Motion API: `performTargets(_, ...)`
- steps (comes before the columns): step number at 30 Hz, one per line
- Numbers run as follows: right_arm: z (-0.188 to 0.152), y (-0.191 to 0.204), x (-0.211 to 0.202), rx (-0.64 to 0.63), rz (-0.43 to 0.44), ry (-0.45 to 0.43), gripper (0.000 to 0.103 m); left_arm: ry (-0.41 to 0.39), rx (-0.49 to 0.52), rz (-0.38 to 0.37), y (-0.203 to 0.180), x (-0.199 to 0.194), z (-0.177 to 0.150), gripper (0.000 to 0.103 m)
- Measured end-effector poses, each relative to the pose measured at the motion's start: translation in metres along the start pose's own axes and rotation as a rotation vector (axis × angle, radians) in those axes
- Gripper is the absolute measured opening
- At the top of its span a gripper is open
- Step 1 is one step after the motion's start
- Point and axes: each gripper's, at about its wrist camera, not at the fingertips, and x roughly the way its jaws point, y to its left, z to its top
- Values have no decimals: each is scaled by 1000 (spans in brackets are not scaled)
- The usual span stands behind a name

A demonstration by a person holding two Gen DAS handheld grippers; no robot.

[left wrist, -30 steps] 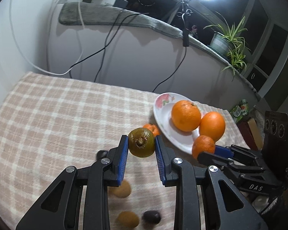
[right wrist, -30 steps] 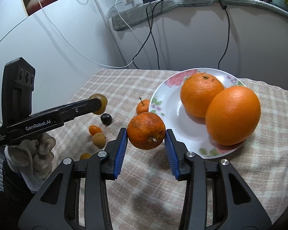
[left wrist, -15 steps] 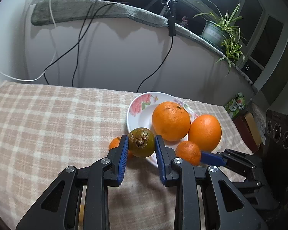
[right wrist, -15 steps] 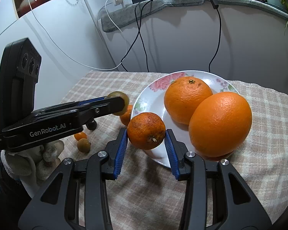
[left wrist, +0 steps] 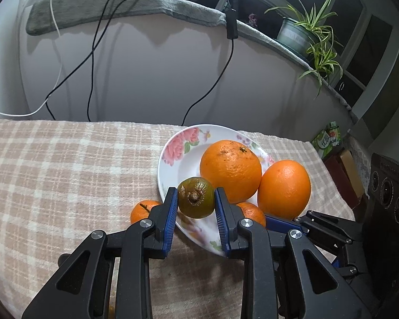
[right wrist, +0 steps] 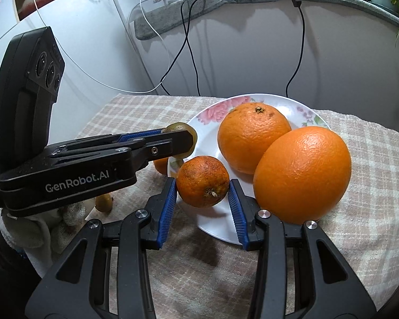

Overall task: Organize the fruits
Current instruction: 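Lift and carry the tangerine and kiwi over the plate with both tools, then open both tools to set the tangerine and kiwi on the plate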

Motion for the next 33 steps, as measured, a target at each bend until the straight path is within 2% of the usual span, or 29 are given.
performTargets(6,0,1,0,-2,-3,2,42,0,21,7,-6,1,2,28)
performTargets(8,1,1,1,-2,-3,5,42,2,19,12,-7,2,2,46)
performTargets(10,1,0,2,-1,-2,11,42,-6,16,12,-7,1,3,50)
performTargets(11,0,0,1,0,-2,11,43,-8,17,11,-7,0,3,50)
performTargets(16,4,5,-3,-15,9,-19,63,-16,22,11,-7,-4,5,50)
performTargets(18,4,7,-4,-28,-2,-27,65,-20,20,12,-6,-6,4,50)
performTargets(33,0,10,-22,-30,7,-55,66,-65,-44,21,23,-35,5,50)
